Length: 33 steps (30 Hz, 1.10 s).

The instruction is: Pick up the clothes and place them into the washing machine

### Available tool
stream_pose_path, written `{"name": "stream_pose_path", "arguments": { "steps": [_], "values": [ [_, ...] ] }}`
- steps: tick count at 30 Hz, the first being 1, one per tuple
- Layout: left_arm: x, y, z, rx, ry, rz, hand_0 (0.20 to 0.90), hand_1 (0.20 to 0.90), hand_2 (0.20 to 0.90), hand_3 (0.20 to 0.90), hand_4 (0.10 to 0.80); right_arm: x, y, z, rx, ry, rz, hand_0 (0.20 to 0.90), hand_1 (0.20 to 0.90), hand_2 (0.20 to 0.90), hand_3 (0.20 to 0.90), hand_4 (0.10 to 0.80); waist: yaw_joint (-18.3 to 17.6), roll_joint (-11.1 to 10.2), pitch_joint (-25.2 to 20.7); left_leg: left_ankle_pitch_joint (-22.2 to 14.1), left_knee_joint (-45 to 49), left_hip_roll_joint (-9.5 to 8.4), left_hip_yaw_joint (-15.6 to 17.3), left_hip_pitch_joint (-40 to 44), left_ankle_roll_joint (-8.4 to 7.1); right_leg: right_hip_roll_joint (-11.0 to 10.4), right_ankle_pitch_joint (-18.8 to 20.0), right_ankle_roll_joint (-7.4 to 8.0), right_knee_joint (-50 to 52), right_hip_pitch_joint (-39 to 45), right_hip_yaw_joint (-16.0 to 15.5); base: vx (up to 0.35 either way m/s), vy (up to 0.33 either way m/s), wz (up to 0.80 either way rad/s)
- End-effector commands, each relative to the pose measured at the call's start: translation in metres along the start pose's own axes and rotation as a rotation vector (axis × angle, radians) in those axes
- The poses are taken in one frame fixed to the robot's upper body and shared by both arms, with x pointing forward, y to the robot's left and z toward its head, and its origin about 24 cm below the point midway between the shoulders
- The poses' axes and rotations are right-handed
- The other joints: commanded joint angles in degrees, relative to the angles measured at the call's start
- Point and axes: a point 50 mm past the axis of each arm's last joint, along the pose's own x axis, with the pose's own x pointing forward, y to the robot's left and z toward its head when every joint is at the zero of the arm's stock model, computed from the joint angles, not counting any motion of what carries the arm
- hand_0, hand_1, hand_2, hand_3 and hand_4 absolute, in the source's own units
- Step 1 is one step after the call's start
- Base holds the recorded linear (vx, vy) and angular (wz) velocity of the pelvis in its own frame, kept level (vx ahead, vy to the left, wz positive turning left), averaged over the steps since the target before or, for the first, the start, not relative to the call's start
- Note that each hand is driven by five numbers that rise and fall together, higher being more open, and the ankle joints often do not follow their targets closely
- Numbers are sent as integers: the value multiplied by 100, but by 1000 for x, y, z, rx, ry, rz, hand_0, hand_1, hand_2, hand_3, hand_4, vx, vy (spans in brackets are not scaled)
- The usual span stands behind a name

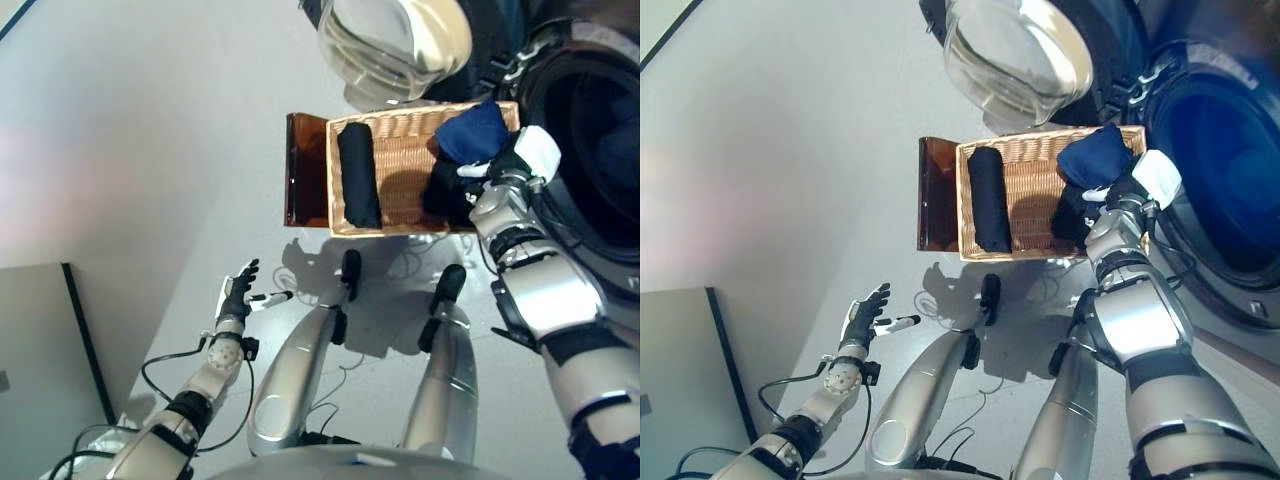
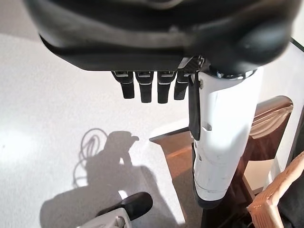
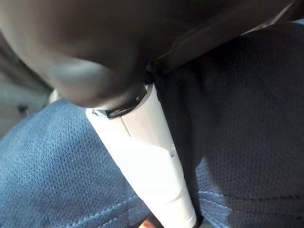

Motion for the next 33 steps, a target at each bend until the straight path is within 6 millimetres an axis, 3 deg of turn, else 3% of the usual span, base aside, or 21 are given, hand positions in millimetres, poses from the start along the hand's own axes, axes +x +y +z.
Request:
{"name": "stream_pose_path", "arguments": {
  "steps": [1,7,9,10,12,20,29,32,33],
  "values": [
    [-11,21,-30,51,93,73,900,900,900,900,800,7,-24,21,235,-97,-134,200,200,200,200,300,-137,-61,-398,-427,131,37,62,-101,-463,0,-104,-18,-334,403,5,33,0,-14],
    [-19,23,-47,58,163,82,900,900,900,900,800,-7,1,1,594,31,-68,200,200,200,200,300,-301,-126,-554,-449,-36,51,162,292,-458,78,-33,1,-645,757,93,39,2,-15],
    [-20,23,-48,56,170,82,900,900,900,900,800,-9,5,1,637,32,-51,200,200,200,200,300,-313,-133,-568,-456,-45,52,183,326,-455,86,-24,3,-662,778,112,28,-1,-19],
    [-21,23,-50,54,174,86,900,900,900,900,800,-14,12,-3,772,82,-42,200,200,200,200,300,-334,-132,-584,-474,-38,49,212,354,-453,87,-17,4,-690,813,132,35,2,-21],
    [-22,24,-52,53,184,91,900,900,900,900,800,-20,23,-9,880,133,-9,200,200,200,200,300,-383,-120,-637,-506,-39,51,240,421,-437,109,-23,3,-710,836,183,34,7,-8],
    [-24,21,-52,45,178,77,900,900,900,900,800,-26,33,-16,1154,235,13,200,200,200,200,300,-394,-15,-727,-567,-14,57,275,410,-426,128,-63,-14,-718,795,234,26,2,-9],
    [-25,15,-52,26,183,58,900,900,900,900,800,-17,15,0,1466,252,-70,200,200,200,200,300,-360,119,-676,-644,147,34,288,203,-423,110,-164,-35,-521,580,289,13,7,0],
    [-23,14,-47,3,154,53,900,900,900,900,800,-7,-5,5,1553,226,-116,200,200,200,200,300,-303,218,-637,-650,219,26,279,59,-445,75,-207,-41,-431,452,255,0,0,0],
    [-22,15,-45,1,144,53,900,900,900,900,800,2,-23,11,1617,194,-162,200,200,200,200,300,-267,259,-611,-639,247,41,261,-14,-459,88,-242,-53,-370,386,242,0,0,0]
  ]
}}
